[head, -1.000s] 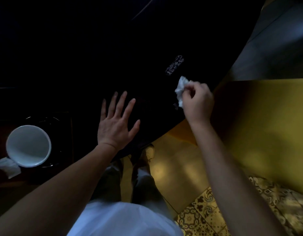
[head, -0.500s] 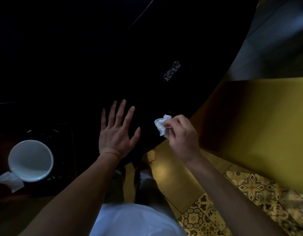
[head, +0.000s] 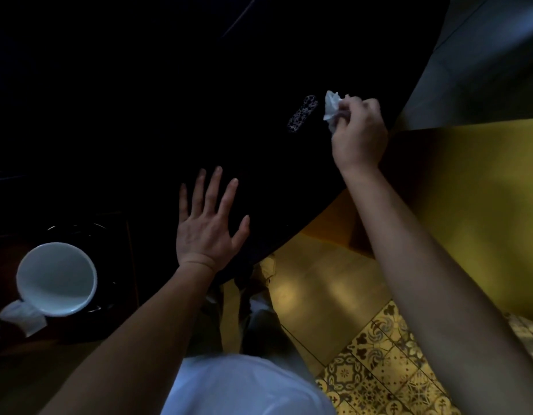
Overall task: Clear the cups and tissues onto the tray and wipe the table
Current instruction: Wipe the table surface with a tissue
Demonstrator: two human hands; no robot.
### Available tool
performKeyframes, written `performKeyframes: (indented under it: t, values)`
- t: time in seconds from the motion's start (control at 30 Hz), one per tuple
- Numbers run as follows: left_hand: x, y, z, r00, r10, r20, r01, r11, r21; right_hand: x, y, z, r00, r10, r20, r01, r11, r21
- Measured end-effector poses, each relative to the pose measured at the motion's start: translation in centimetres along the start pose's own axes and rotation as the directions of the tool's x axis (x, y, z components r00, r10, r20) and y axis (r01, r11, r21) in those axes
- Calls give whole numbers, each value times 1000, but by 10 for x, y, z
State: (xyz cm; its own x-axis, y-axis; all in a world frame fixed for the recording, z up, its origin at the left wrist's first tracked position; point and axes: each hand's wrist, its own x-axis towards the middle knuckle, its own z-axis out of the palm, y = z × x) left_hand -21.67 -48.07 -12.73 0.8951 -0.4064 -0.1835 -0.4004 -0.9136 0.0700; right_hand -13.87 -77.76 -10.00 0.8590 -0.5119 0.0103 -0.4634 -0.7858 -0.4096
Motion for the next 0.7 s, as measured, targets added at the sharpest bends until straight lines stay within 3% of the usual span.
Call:
performKeyframes:
  t: [0.3, 0.4, 0.53, 0.7]
  values:
    - [1, 0, 1, 1000, 3, -11, -3, 1000, -2, -175, -27, -1, 965, -140, 223, 117, 986, 116]
    - [2, 1, 0, 1000, 1, -8, -1, 1000, 0, -147, -20, -8, 961, -120, 249, 67, 974, 214]
    - [0, 2, 1, 1000, 3, -12, -3, 1000, 8, -48, -3, -22, 1000, -6, -4, 6, 986, 167]
    - [1, 1, 2, 1000, -1, -11, 1, 1000, 2, 15, 10, -17, 994, 87, 61, -89, 996, 29]
